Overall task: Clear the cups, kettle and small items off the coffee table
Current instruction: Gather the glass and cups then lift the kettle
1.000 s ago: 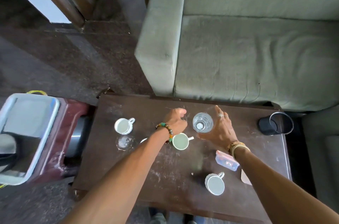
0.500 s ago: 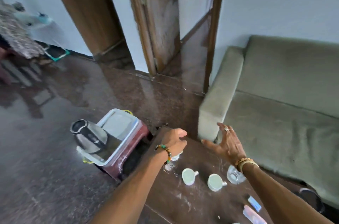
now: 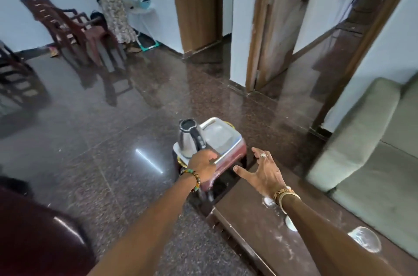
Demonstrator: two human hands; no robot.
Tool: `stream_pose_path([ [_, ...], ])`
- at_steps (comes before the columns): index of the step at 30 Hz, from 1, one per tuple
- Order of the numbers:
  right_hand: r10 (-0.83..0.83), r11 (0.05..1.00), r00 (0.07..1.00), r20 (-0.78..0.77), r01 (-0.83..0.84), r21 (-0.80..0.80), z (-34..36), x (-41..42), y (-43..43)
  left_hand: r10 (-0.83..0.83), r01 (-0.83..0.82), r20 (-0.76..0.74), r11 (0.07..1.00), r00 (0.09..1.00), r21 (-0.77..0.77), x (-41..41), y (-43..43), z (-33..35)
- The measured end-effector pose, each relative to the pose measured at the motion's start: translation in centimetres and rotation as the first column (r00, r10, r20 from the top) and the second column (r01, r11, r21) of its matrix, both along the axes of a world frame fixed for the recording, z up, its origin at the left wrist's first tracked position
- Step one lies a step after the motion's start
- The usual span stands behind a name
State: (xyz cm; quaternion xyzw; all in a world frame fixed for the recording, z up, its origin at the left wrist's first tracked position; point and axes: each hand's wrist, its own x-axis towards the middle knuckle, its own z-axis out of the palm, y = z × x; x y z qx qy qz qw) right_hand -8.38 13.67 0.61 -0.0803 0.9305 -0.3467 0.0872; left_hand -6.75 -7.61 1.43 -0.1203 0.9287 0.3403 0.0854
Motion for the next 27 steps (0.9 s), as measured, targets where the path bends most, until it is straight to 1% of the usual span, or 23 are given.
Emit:
stream_pose_path([
  [4, 0.067, 0.998, 0.998, 0.01, -0.067, 0.013, 0.9, -0.4, -6.5, 0.084, -0.084, -0.029, 0.996, 0.996, -0.019, 1.2, -6.5, 0.3],
  [10, 0.157, 0.987, 0.987, 0.024, -0.158, 0.023, 1.8, -2.0, -13.5, 0.242, -0.239, -0.047, 0.969, 0.969, 0.067, 1.8, -12.7, -0.4],
  [13, 0.209, 0.977, 0.977, 0.032, -0.21, 0.039, 0.8, -3.1, -16.0, 0.282, -0.28, -0.019, 0.957, 0.959, 0.074, 2.1, -14.7, -1.3],
  [19, 0.282, 0.959, 0.96, 0.003, -0.282, 0.024, -0.7, -5.7, -21.1, 0.362, -0.362, 0.013, 0.932, 0.932, -0.019, 1.6, -19.2, -1.9],
  [23, 0.336, 0.941, 0.942, 0.0, -0.336, 0.031, -0.7, -7.7, -23.7, 0.425, -0.425, 0.001, 0.905, 0.905, 0.019, 0.3, -21.0, -1.7],
  [27, 0.334, 0.942, 0.942, -0.035, -0.334, 0.014, -1.2, -10.1, -26.1, 0.42, -0.42, 0.017, 0.907, 0.907, -0.006, -1.0, -22.7, -1.6],
])
